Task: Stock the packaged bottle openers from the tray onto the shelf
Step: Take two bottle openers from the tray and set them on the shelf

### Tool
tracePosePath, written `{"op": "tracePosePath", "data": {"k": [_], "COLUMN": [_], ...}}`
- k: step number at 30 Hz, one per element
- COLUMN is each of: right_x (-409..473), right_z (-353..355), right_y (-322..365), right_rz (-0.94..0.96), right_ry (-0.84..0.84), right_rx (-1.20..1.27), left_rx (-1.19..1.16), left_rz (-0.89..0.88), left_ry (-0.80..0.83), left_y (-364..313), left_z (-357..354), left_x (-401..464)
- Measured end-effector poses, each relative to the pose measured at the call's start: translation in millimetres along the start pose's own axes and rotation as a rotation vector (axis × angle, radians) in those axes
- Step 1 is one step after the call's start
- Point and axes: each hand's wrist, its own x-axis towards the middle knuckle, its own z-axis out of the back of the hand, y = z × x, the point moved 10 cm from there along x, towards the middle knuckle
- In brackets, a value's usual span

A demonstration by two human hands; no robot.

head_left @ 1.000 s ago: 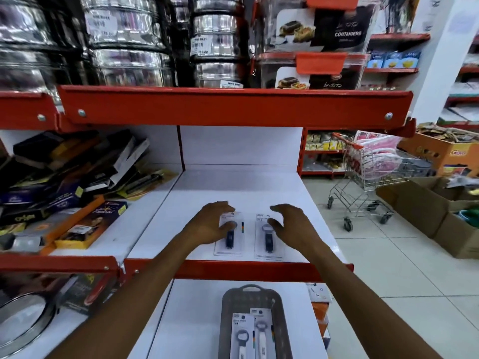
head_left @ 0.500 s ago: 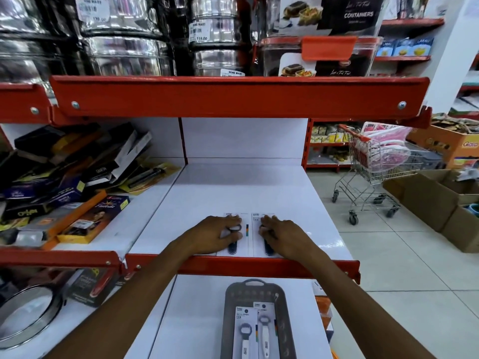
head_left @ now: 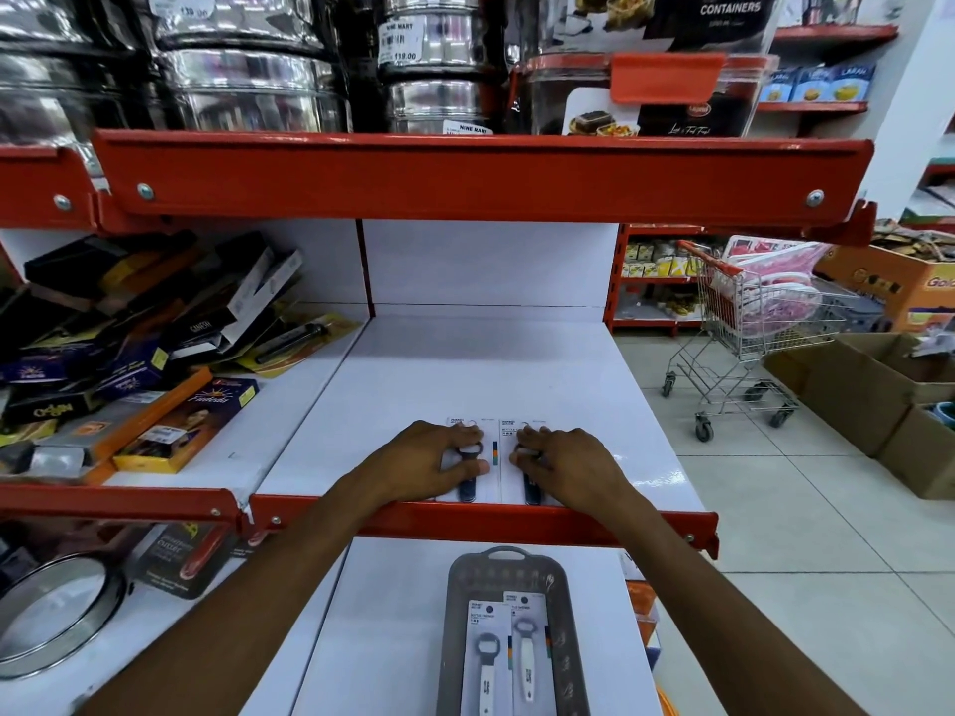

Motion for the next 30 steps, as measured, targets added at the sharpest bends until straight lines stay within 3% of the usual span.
{"op": "tracePosePath", "data": {"k": [13, 20, 25, 30], "right_x": [1, -7, -40, -129], "right_z": [-6, 3, 41, 55], "right_y": [2, 2, 20, 54], "right_rz": [0.026, -0.022, 0.024, 0.269], "right_ry": [0.033, 0.011, -0.234, -0.565], "right_rx": [-0.085, -0.009, 0.008, -0.008], "left_rx": [-0.038, -0.023, 0.215, 0.32], "left_rz": [0.014, 0.01, -0.031, -0.165], "left_ry": [0.004, 0.013, -0.164, -0.435], "left_y": [-5, -4, -22, -57], "left_z": [0, -2, 23, 19], "left_x": [-2, -6, -32, -102]}}
